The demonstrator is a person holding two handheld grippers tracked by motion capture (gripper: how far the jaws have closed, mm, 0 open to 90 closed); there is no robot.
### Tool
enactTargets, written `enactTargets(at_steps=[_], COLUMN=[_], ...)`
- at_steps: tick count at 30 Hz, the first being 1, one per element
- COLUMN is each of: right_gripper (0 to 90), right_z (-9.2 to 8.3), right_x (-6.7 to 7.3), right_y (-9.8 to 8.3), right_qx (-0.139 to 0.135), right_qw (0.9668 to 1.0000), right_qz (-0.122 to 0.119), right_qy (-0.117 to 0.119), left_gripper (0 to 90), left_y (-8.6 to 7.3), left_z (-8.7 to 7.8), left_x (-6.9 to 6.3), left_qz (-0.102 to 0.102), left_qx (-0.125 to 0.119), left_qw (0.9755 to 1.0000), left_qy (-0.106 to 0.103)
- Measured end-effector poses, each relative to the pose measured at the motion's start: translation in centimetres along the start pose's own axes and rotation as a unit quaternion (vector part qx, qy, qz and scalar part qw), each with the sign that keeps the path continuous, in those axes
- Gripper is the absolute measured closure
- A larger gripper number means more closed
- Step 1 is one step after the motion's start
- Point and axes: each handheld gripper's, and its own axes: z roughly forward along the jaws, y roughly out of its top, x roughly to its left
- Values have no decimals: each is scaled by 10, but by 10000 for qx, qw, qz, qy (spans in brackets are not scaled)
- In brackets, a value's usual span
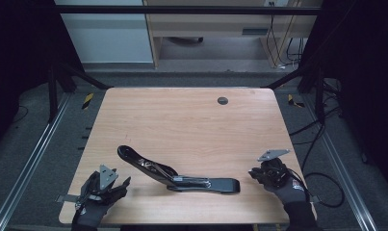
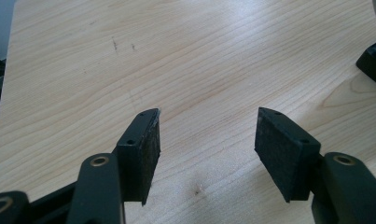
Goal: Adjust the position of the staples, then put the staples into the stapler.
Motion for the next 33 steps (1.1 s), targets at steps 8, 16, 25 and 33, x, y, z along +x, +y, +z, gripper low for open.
enactTargets(at_steps=[8,16,25,33], right_gripper=[779,780,779,780], right_z=[-11,-20,-35,-31], right_x=[7,15,16,18], right_y=[11,24,39,44], right_qx=[-235,-364,-616,-694], right_qw=[9992,9970,9944,9922], right_qz=[-277,-628,-792,-910], right_qy=[158,267,329,492], left_gripper=[399,399,399,398], left_y=[0,0,0,-1], left_z=[0,1,2,5], left_x=[1,0,1,1], left_qz=[-11,4,-34,-65], left_qx=[7,26,21,96], left_qw=[10000,10000,10000,9999], left_qy=[-1,11,-14,13])
